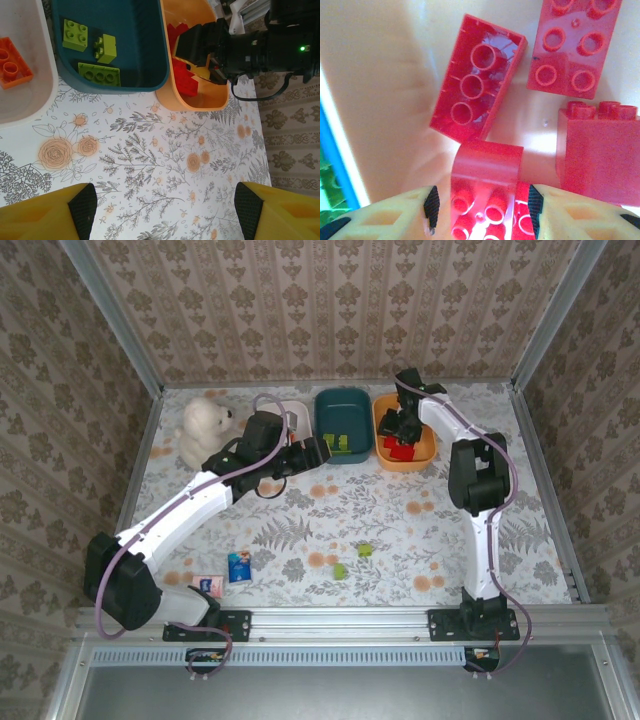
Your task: Sort the legos into containers by color
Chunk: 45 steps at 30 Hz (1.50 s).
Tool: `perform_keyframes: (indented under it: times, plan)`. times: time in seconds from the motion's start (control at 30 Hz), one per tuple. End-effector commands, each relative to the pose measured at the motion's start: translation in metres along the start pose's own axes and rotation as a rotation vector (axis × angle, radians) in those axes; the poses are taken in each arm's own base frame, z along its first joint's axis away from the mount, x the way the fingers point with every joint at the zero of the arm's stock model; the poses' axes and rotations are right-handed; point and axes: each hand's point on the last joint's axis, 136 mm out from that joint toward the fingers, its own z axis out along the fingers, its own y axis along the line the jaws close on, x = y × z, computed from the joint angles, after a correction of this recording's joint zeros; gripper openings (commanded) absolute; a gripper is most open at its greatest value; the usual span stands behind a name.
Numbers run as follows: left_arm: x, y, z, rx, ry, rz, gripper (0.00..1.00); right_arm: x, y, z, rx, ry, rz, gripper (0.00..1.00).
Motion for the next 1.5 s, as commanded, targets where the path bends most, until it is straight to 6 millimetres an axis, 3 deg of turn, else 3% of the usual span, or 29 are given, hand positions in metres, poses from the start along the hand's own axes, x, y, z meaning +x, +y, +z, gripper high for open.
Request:
perform_keyframes:
  times: [0.0, 0.13, 0.2, 0.33, 0.4, 0.63, 0.97, 1.47]
  plan:
    - [0.0, -0.006, -0.006, 0.016, -0.013, 0.005, 0.76, -0.01, 0.017, -0.049, -0.048, -0.066, -0.012, 0.54]
    - [0.002, -0.006, -0.005, 0.018, -0.007, 0.009, 0.76, -0.009, 0.019, -0.073, -0.066, -0.117, -0.017, 0.54]
    - [0.003, -0.006, -0.006, 0.018, -0.006, 0.01, 0.76, -0.005, 0.017, -0.078, -0.065, -0.123, -0.012, 0.48]
    - [0.003, -0.006, -0.006, 0.019, -0.007, 0.008, 0.76, 0.003, 0.005, -0.072, -0.033, -0.105, -0.007, 0.25]
    - [0.003, -0.007, -0.006, 0.021, -0.005, 0.01, 0.76, 0.005, -0.003, -0.07, -0.004, -0.098, 0.006, 0.2]
    - [0.005, -0.008, -0.01, 0.023, -0.006, 0.014, 0.76, 0.009, -0.021, -0.035, 0.088, -0.012, -0.015, 0.15]
    - [0.008, -0.004, -0.019, 0.006, -0.014, 0.015, 0.76, 0.004, -0.032, -0.008, 0.145, 0.024, -0.04, 0.12]
    - [0.007, -0.005, -0.016, 0.004, 0.001, 0.024, 0.76, -0.003, -0.003, 0.007, 0.017, 0.058, -0.038, 0.13]
